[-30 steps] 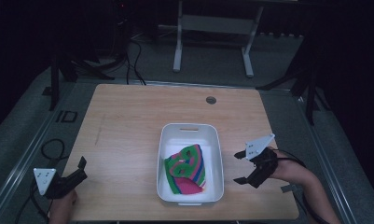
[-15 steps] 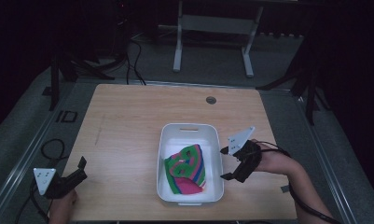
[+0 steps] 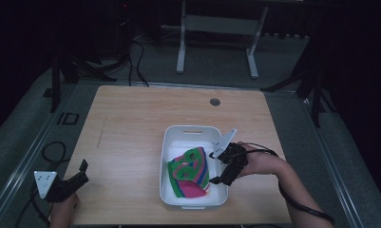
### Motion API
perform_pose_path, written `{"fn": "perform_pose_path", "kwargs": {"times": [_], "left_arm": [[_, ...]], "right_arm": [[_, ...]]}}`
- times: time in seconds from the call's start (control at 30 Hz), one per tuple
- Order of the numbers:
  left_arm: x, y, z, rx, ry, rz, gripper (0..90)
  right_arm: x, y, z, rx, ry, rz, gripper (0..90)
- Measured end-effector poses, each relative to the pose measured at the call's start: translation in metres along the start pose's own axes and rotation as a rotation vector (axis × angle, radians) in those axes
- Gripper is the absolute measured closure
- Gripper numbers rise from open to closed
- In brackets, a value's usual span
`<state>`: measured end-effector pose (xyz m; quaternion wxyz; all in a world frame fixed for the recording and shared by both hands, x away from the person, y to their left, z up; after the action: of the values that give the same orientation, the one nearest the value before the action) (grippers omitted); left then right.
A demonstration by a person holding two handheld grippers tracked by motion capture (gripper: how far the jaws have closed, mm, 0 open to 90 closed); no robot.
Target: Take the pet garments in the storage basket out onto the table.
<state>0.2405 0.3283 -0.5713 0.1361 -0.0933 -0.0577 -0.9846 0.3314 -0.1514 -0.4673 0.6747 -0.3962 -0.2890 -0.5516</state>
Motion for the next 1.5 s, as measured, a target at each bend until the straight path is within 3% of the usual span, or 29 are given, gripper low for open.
{"fn": "perform_pose_path", "kwargs": {"times": [0.67,0.97,1.27,1.4,1.5], "left_arm": [[0.0,0.0,0.0,0.001,-0.001,-0.004,0.9],[0.0,0.0,0.0,0.001,-0.003,-0.007,0.9],[0.0,0.0,0.0,0.0,-0.002,-0.008,0.9],[0.0,0.0,0.0,-0.002,-0.004,-0.008,0.9],[0.0,0.0,0.0,-0.002,-0.003,-0.008,0.9]], "right_arm": [[-0.054,0.027,0.034,0.035,-0.059,0.017,14.0],[-0.078,0.033,0.047,0.057,-0.11,0.024,18.8],[-0.104,0.034,0.047,0.059,-0.194,0.018,19.0],[-0.117,0.035,0.043,0.072,-0.264,-0.019,20.0],[-0.122,0.033,0.042,0.09,-0.296,-0.062,26.4]]}}
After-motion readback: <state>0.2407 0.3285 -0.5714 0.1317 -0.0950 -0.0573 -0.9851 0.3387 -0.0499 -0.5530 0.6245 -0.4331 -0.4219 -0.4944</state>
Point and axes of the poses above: each handheld gripper's, and its own axes: x roughly backward along the jaws, z roughly out of its top, y roughly to its right, the point moved 3 cm from there along -x, roughly forward along the jaws, and after that the axes turned 12 degrees about z, right-handed, at the moved point
